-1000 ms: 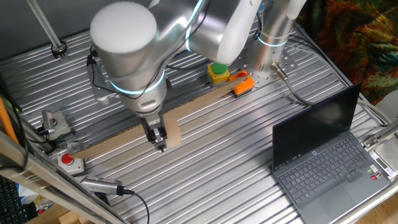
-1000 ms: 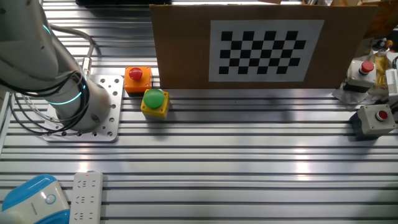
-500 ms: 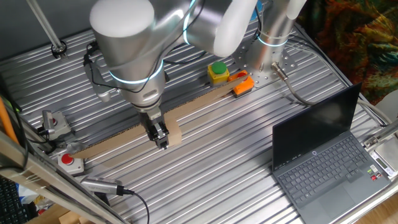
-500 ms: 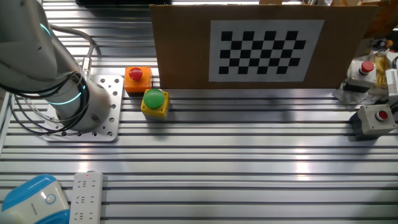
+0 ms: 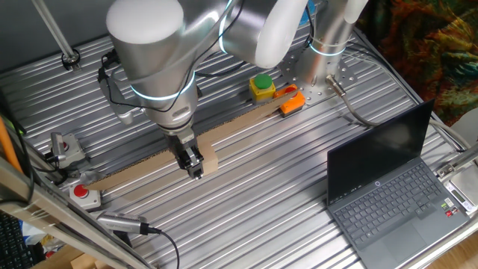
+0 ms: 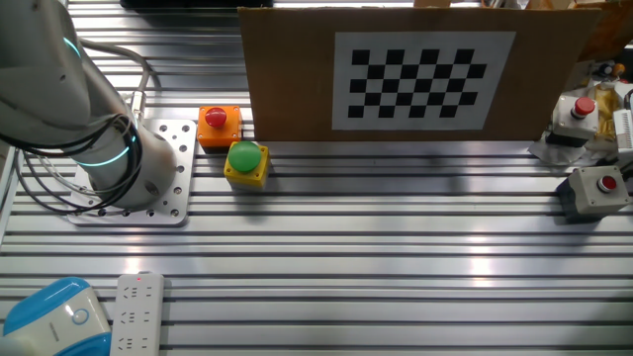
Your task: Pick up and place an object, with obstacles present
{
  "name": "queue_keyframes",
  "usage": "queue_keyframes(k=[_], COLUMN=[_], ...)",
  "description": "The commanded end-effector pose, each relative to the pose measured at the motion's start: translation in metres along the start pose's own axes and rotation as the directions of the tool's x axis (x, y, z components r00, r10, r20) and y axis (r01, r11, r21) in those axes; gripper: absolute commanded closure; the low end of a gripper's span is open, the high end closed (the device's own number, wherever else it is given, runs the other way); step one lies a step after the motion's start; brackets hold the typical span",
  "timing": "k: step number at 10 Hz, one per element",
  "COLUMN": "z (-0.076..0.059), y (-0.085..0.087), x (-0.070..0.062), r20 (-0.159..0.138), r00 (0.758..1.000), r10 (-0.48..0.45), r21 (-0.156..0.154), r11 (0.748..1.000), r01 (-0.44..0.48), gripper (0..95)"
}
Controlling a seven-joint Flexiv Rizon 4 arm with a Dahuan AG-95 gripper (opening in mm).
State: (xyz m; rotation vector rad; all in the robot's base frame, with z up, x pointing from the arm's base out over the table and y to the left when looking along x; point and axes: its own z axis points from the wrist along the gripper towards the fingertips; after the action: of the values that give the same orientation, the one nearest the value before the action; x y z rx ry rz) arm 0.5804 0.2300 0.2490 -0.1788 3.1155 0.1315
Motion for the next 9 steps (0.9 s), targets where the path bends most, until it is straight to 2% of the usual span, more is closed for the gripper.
queue_keyframes(k=[1, 3, 6, 7, 9], z=[0.0, 0.0, 0.0, -0.006, -0.01], y=[0.0, 0.0, 0.0, 0.005, 0.018], x=[0.0, 0.0, 0.0, 0.001, 0.003], r20=[0.007, 0.003, -0.027, -0.041, -0.047], r00=[1.0, 1.0, 1.0, 0.999, 0.999], r10=[-0.016, -0.019, -0.001, 0.014, 0.026], r21=[0.001, 0.001, 0.002, 0.008, 0.024], r11=[1.0, 1.0, 1.0, 1.0, 0.999], r01=[0.016, 0.019, 0.001, -0.014, -0.025], gripper=[95.0, 95.0, 95.0, 95.0, 95.0])
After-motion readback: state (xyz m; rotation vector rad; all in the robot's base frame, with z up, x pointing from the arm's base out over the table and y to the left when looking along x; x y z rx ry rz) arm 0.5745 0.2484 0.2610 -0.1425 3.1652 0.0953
